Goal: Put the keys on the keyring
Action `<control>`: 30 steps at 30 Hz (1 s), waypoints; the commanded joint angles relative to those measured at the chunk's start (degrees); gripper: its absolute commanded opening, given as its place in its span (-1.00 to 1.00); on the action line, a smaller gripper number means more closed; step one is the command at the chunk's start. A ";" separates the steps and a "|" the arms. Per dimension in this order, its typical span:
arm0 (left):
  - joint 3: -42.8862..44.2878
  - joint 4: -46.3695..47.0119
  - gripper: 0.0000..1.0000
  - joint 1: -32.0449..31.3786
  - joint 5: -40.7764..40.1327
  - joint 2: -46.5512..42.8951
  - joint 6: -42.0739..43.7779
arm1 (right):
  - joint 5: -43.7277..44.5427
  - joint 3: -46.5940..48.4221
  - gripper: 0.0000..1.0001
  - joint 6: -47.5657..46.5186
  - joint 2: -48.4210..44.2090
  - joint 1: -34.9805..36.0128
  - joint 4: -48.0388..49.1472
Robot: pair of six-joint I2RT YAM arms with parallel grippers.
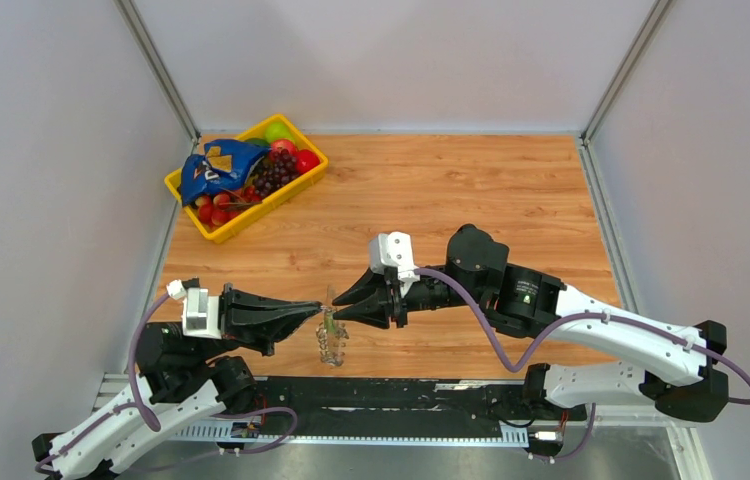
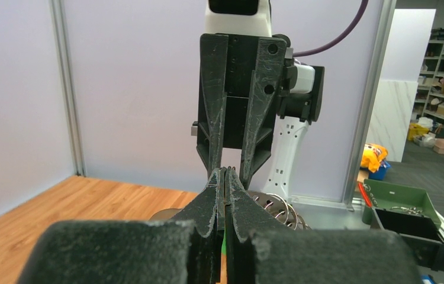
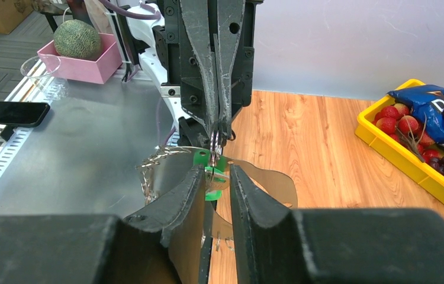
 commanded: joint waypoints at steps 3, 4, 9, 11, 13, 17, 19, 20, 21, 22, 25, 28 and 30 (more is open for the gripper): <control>0.03 3.56 -0.99 -0.15 -0.06 -0.52 -0.65 | -1.26 2.00 -0.48 1.09 0.65 0.23 3.22; 0.01 3.59 -0.99 -0.09 -0.11 -0.52 -0.65 | -1.33 2.02 -0.48 1.04 0.78 0.31 3.23; -0.05 3.86 -0.99 -0.13 -0.14 -0.53 -0.64 | -1.44 2.02 -0.52 1.03 1.09 0.31 3.48; -0.13 4.07 -0.99 -0.19 -0.08 -0.45 -0.71 | -1.67 2.10 -0.57 0.95 1.22 0.35 3.64; -0.32 4.33 -0.99 -0.21 -0.10 -0.43 -0.87 | -1.74 2.13 -0.69 0.91 1.35 0.34 3.67; -0.48 4.50 -0.99 -0.13 -0.21 -0.57 -0.91 | -1.80 1.96 -1.00 0.64 1.43 0.30 3.51; -0.40 4.32 -0.99 -0.15 -0.23 -0.67 -0.86 | -1.59 1.75 -1.00 0.51 1.35 0.30 3.22; -0.29 4.11 -0.99 -0.13 -0.22 -0.69 -0.80 | -1.47 1.82 -1.00 0.51 1.36 0.33 2.88; 0.06 3.15 -0.99 -0.13 -0.26 -0.74 -0.70 | -1.25 1.88 -1.00 0.39 1.26 0.31 2.41; 0.42 2.47 -0.99 -0.17 -0.13 -0.72 -0.58 | -0.93 2.05 -1.00 0.34 1.30 0.30 1.88; 3.94 -4.96 -0.88 -0.18 1.09 -0.13 1.31 | -0.33 3.18 -1.00 0.25 1.41 0.34 -0.84; 9.31 -15.39 -0.62 -0.13 3.30 1.09 4.39 | 0.17 4.76 -1.00 -0.23 1.98 0.30 -4.74; 12.28 -21.27 -0.46 -0.15 4.45 1.85 6.30 | -0.21 5.96 -1.00 -0.76 2.48 0.30 -7.27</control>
